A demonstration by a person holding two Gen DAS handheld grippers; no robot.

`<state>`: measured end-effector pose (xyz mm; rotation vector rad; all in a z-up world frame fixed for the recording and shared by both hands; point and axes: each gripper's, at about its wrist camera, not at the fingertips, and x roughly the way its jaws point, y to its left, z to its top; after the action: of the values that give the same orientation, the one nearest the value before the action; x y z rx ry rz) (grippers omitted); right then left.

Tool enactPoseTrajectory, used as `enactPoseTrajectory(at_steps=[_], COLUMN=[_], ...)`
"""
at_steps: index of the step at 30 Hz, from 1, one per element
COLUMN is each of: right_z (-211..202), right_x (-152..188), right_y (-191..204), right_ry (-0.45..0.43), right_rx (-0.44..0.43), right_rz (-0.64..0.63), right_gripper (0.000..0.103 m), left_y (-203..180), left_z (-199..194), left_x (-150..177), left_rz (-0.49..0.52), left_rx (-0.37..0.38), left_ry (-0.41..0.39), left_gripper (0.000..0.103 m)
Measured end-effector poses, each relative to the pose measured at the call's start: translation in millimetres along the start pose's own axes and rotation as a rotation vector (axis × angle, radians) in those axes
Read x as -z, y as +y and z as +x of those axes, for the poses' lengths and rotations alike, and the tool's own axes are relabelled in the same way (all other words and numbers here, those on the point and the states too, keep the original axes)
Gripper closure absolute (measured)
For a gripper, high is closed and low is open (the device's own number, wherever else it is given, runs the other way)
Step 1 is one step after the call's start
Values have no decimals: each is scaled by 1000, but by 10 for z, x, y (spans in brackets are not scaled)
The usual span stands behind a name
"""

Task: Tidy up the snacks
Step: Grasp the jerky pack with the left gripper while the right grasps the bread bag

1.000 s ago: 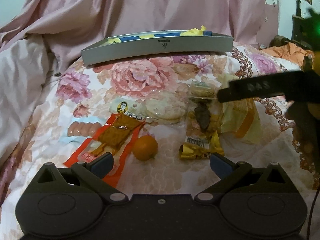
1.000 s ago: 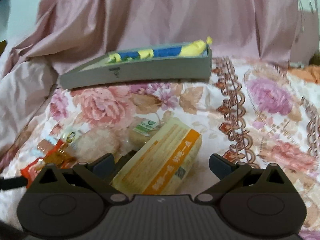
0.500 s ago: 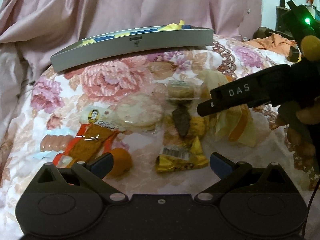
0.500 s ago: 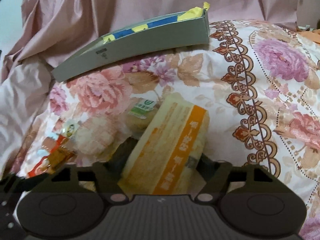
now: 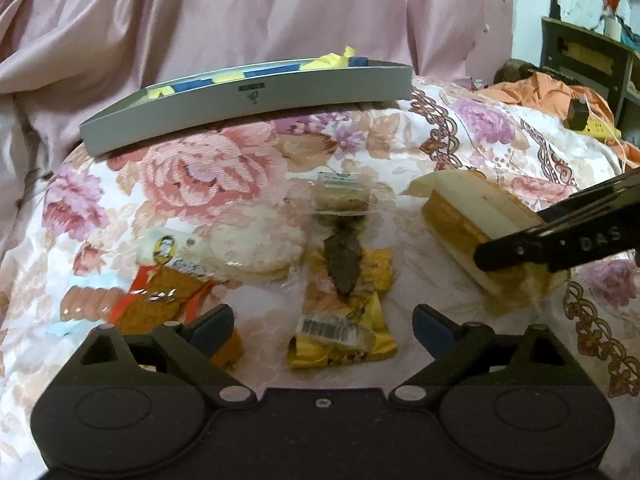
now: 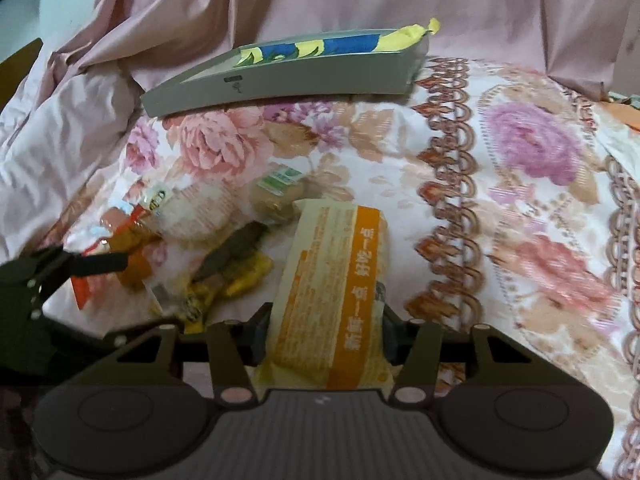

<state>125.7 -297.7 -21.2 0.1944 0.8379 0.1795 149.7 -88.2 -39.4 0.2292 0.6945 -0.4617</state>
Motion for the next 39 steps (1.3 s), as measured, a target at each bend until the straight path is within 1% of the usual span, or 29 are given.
enactPoseTrajectory(at_steps=[2,5,7,9,13,14,18,20,21,22,24,28,35,39], right_z=[-9,12,28,41,56,59,68,70,71,71,73,75,74,81], right_x=[7,-8,-11,-22,-41,-44,-40,-35,-34,-33,-31,-19,-5,14], right_y=[-23,-34,-52,-90,-131,-134,-123,-111,-106,-102,-97,-56,0,45], right_ry=[-9,-23,-30,-32,-35,-36,-37,-37,-38,-38,-38,-36,-36,-42], right_rx=[-4,-15,-21,-34,-48,-50,-51,-52,-52,-53,-56,-63,-85,-96], right_rz=[6,-6,-12,-1,13,14,12,10,9,9,8,-7,-20,-44], right_gripper=[46,46,46,46,46,46,46,46,46,46,46,46,46,46], left_y=[-65,-135,-151,-153,-124,-111,-74,-70,-68,-65,-31,1,57,69], left_z=[61,137,207,301,471,490,527,512,502,493,466,357,93,91], left_x=[-46,-128,-188,-250,-334,-347,-382,-383,-383,-384,-375,-322,-166,-159], left_rz=[32,69,74,65,21,11,-22,-29,-34,-39,-66,-106,-137,-136], left_rx=[0,-11,-7,0,-2,-2,5,4,3,-5,8,12,24,18], left_ry=[11,6,17,46,96,101,118,119,120,126,140,158,174,183], left_gripper=[13,14,18,26,32,33,45,46,53,52,53,53,53,52])
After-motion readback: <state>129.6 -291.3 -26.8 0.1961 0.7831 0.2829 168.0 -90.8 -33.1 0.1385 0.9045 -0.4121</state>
